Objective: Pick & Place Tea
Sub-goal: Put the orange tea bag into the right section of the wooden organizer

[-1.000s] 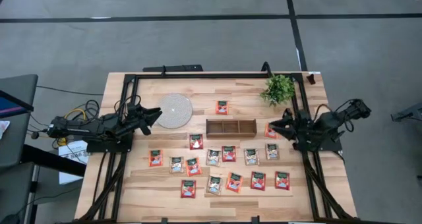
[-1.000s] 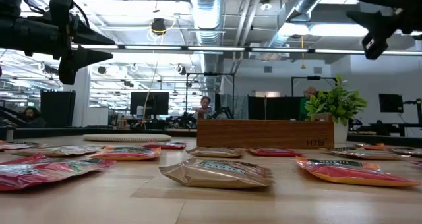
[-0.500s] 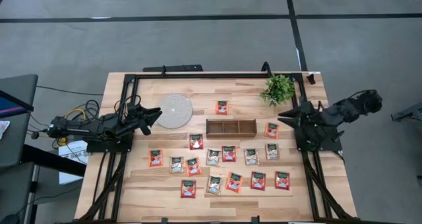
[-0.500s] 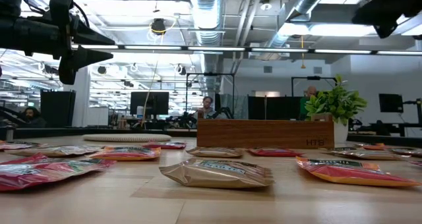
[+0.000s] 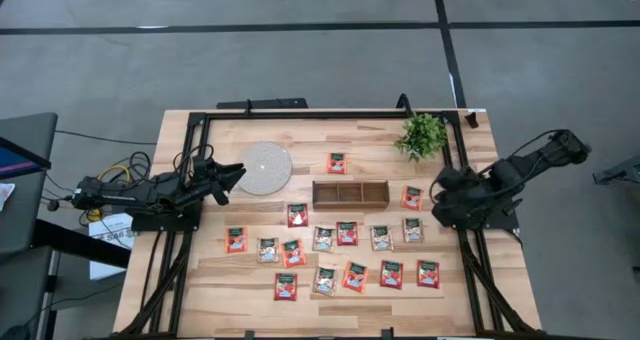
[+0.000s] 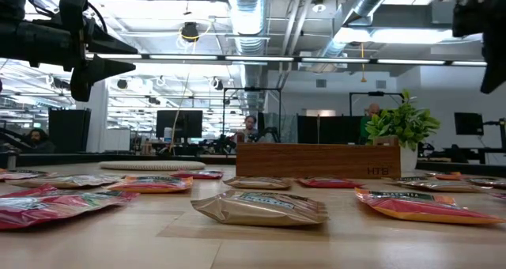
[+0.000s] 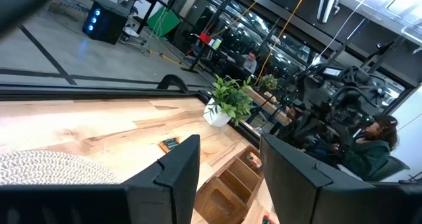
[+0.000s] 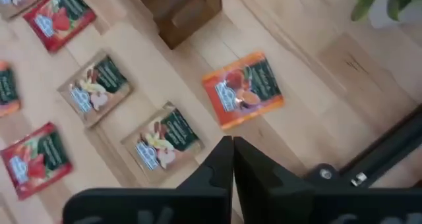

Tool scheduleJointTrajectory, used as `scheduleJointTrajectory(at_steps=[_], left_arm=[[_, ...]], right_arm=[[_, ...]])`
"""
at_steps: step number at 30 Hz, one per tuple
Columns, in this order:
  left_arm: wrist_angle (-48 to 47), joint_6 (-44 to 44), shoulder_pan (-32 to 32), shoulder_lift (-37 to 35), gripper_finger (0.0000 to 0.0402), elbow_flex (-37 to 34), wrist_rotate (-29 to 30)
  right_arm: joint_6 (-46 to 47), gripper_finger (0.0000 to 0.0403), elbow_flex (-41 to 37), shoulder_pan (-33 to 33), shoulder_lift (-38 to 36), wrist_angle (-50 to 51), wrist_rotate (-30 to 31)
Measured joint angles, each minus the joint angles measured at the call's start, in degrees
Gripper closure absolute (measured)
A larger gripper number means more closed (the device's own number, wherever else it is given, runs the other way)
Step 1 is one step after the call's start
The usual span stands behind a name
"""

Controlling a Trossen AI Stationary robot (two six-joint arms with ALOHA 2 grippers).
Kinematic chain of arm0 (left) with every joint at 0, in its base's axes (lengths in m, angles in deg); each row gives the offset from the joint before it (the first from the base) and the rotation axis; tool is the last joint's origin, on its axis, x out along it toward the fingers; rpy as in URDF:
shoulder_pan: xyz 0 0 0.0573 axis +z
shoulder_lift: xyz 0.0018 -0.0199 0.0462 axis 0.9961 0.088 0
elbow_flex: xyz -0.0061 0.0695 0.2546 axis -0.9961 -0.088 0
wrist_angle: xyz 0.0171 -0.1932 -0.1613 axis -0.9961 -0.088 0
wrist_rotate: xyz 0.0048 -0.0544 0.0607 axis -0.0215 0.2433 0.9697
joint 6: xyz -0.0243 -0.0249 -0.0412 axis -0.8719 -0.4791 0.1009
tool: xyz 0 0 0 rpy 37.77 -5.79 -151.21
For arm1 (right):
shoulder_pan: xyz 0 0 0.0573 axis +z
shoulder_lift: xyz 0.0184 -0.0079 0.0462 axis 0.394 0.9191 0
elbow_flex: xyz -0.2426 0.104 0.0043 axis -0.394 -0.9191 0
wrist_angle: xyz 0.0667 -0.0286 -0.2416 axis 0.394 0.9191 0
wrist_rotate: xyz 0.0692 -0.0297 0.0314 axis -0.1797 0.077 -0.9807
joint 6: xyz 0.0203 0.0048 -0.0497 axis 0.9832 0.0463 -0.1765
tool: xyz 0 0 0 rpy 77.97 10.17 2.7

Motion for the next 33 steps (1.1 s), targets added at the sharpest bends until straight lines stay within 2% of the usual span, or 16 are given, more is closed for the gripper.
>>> scheduleJointTrajectory(at_steps=[6,11,16,22,28,33], left_arm=[[0.00,0.00,0.01,0.00,0.0250,0.00,0.00],[0.00,-0.01,0.01,0.00,0.0250,0.00,0.00],[0.00,-0.02,0.01,0.00,0.0250,0.00,0.00],[0.00,-0.02,0.01,0.00,0.0250,0.00,0.00],[0.00,-0.02,-0.01,0.00,0.0250,0.00,0.00],[0.00,-0.02,0.01,0.00,0.0250,0.00,0.00]], right_arm=[[0.50,0.0390,0.00,-0.13,4.26,-3.47,0.81],[5.62,0.0401,0.00,-3.33,8.57,-4.70,1.92],[5.27,0.0399,0.00,-9.58,12.44,-8.24,1.65],[5.20,0.0393,0.00,-19.21,16.91,-13.03,-2.13],[5.11,0.0348,0.00,-25.49,22.11,-14.99,-5.13],[7.13,0.0289,-0.02,-26.21,27.39,-14.99,-5.62]])
